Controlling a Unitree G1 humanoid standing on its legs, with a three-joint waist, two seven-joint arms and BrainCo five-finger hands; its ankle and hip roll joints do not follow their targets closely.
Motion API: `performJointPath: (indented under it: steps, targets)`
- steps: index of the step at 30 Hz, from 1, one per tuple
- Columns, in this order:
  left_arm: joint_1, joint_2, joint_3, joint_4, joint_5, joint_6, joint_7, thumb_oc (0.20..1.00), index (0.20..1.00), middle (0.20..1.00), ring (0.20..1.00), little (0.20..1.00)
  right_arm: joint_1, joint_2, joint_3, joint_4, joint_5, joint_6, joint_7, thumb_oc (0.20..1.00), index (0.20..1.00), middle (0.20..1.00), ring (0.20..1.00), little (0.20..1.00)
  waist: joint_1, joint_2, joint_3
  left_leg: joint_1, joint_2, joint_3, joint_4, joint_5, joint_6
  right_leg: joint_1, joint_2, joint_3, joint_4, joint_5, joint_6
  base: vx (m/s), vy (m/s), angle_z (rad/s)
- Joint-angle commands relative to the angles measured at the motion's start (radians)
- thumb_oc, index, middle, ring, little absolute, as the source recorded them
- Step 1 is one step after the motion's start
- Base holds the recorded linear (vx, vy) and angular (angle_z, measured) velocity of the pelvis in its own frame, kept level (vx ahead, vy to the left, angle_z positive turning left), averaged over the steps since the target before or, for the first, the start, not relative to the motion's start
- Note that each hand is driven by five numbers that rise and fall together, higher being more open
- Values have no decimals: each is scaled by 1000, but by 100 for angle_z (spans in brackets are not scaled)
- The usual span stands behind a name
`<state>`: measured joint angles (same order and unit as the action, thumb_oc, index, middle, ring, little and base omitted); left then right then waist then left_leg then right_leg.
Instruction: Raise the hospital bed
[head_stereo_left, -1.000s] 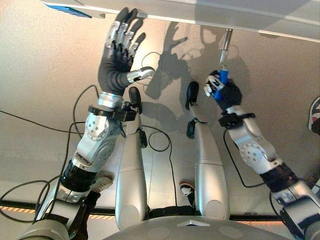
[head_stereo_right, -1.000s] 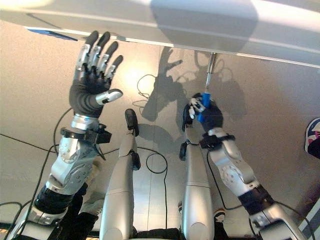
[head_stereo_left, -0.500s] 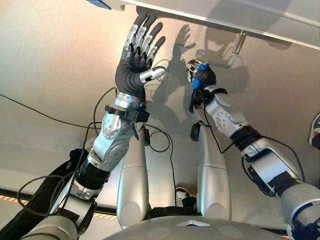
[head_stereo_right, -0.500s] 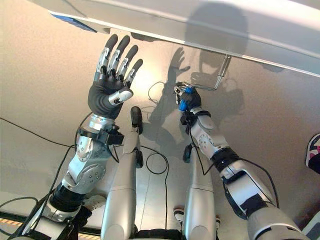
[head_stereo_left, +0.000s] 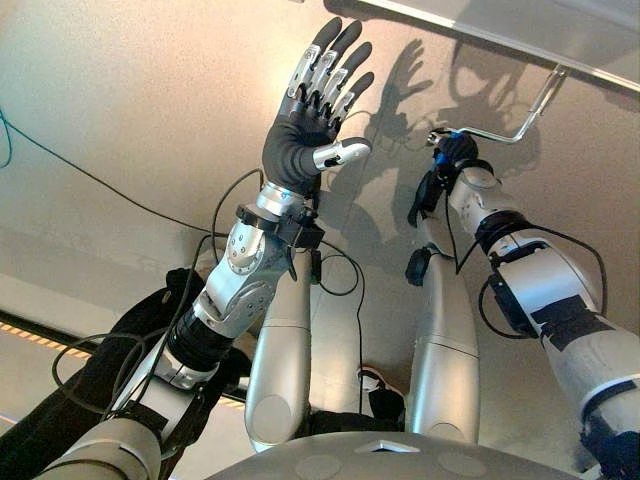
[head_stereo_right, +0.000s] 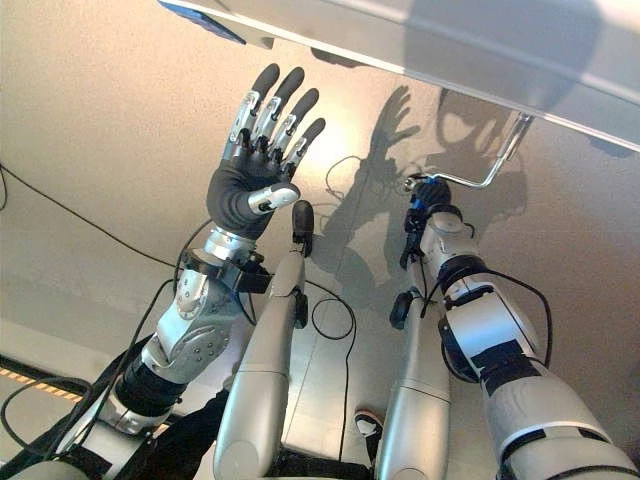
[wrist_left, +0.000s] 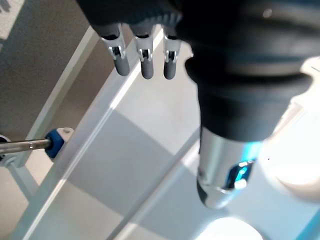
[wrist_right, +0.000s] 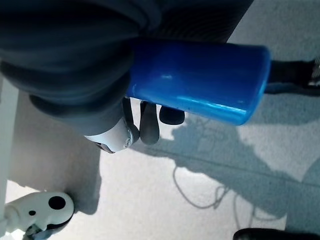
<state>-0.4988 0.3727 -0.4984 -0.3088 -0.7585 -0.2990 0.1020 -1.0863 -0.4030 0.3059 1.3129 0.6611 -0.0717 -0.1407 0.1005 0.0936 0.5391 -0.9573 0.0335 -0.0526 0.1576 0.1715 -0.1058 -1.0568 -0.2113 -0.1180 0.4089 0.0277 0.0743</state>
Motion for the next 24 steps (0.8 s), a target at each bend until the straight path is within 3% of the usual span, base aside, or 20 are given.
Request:
performJointPath:
  steps: [1, 8, 18, 24]
  targets:
    - [-1, 6, 3, -122, 52, -34, -33, 1000, 1000, 1000, 1000, 1000, 22, -40, 13, 23, -33, 24, -8, 200, 200, 200, 200, 200, -31, 71, -19, -19, -51, 62, 129, -130, 55, 50, 8, 46, -126, 64, 88, 0, 0, 0]
    - [16, 14, 21, -124, 57, -31, -40, 1000, 1000, 1000, 1000, 1000, 141, -142, -105, 53, 53, 13, -29, 200, 200, 200, 200, 200, -65, 64, -19, -18, -36, 87, 130, -137, 53, 21, 26, 74, -117, 58, 90, 2, -22, -5]
    - [36, 24, 58, -115, 51, -41, -51, 1000, 1000, 1000, 1000, 1000, 329, -241, -254, 67, 189, -29, -33, 200, 200, 200, 200, 200, -116, 22, -19, 20, -14, 111, 117, -143, 47, 27, 54, 97, -124, 60, 92, 0, -45, -9]
    - [63, 41, 118, -131, 62, -53, -37, 1000, 1000, 1000, 1000, 1000, 484, -232, -318, -156, 263, -130, -46, 200, 200, 200, 200, 200, -168, -29, -19, 45, -6, 123, 103, -142, 39, 45, 68, 106, -137, 68, 94, 0, -13, -3]
